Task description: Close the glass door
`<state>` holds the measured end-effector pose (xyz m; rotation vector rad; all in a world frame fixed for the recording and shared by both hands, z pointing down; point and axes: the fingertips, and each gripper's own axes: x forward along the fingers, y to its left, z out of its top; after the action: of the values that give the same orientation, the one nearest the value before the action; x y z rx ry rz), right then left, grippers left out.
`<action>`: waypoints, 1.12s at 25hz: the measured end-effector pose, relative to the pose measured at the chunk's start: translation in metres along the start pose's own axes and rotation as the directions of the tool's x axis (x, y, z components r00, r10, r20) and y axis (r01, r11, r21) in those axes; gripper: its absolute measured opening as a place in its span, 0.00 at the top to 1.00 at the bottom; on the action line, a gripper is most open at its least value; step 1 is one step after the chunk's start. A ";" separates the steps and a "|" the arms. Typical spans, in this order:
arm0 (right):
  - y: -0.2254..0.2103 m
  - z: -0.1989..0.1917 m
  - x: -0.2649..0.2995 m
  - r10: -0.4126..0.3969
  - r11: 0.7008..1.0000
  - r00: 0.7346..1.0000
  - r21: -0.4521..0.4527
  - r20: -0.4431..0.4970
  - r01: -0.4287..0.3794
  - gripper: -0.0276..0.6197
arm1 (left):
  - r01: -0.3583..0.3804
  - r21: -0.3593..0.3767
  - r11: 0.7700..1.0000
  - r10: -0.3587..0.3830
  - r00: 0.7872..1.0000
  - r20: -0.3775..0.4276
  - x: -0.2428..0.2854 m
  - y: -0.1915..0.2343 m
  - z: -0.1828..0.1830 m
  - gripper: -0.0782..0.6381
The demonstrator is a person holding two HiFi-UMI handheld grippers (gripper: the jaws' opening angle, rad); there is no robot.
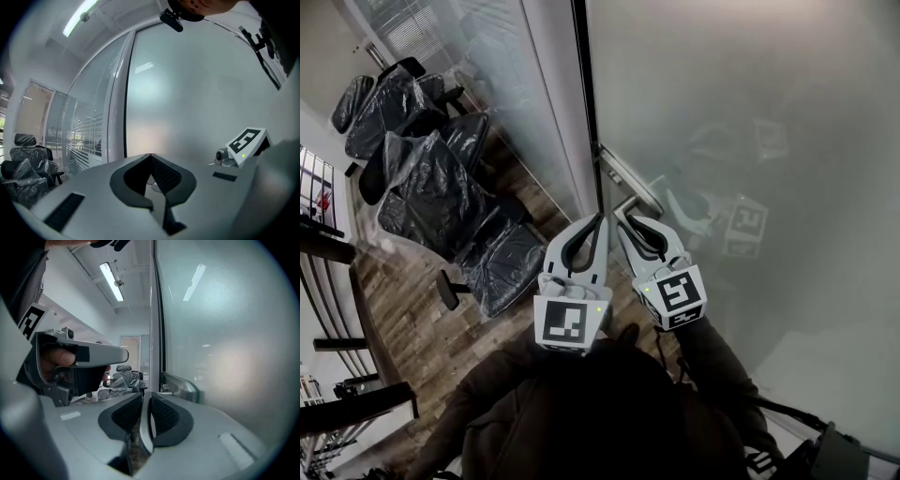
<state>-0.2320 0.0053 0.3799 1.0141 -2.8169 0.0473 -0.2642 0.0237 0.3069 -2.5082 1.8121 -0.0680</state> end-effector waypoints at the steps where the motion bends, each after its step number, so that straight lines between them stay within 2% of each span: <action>1: 0.000 0.000 0.000 0.000 1.000 1.000 0.000 -0.001 0.000 0.86 | 0.000 -0.002 1.000 0.000 1.000 0.002 0.000 0.000 0.000 0.90; 15: 0.001 -0.002 0.000 0.001 1.000 1.000 0.008 -0.015 -0.001 0.86 | 0.013 0.010 1.000 -0.013 1.000 0.007 0.004 -0.006 0.003 0.90; 28: 0.007 0.004 -0.003 0.023 1.000 1.000 0.014 -0.012 -0.022 0.86 | -0.009 0.008 1.000 0.009 1.000 0.015 -0.001 -0.002 0.012 0.90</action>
<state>-0.2347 0.0122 0.3753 0.9817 -2.8209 0.0759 -0.2616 0.0253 0.2948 -2.4878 1.8142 -0.0567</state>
